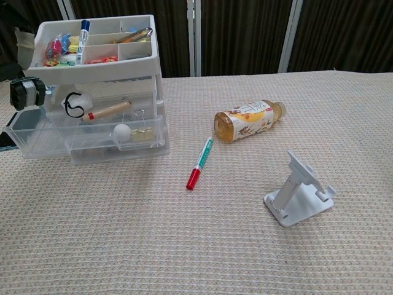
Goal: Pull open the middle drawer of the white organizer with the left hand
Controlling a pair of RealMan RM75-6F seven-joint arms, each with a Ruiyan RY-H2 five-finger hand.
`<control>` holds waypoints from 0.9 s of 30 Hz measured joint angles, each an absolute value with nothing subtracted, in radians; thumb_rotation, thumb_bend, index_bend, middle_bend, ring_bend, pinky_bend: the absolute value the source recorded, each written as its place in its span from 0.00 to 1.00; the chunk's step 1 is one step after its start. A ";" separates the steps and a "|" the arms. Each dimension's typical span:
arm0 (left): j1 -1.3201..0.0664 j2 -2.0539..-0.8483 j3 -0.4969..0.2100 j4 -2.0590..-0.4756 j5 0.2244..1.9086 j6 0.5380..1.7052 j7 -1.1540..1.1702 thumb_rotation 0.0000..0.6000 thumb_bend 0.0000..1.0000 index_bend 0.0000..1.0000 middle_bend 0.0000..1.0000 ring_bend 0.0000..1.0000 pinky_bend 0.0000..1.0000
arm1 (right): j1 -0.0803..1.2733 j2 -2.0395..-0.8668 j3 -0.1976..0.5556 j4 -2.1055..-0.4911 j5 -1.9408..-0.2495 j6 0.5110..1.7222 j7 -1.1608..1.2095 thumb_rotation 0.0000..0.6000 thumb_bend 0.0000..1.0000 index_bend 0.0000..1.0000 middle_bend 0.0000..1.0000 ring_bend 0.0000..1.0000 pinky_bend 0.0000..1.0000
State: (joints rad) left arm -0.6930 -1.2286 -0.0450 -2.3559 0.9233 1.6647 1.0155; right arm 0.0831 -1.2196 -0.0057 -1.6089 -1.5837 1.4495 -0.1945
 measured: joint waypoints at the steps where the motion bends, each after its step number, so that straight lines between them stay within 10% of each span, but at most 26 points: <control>1: -0.687 -1.221 -0.038 -2.356 0.935 1.662 1.010 1.00 0.58 0.60 1.00 1.00 0.92 | 0.083 -1.220 -0.006 -1.609 -1.584 1.450 -0.196 1.00 0.01 0.08 0.00 0.00 0.00; 27: -0.523 -1.090 0.090 -2.172 1.086 1.497 0.763 1.00 0.59 0.60 1.00 1.00 0.91 | 0.085 -1.239 -0.007 -1.597 -1.576 1.439 -0.224 1.00 0.01 0.08 0.00 0.00 0.00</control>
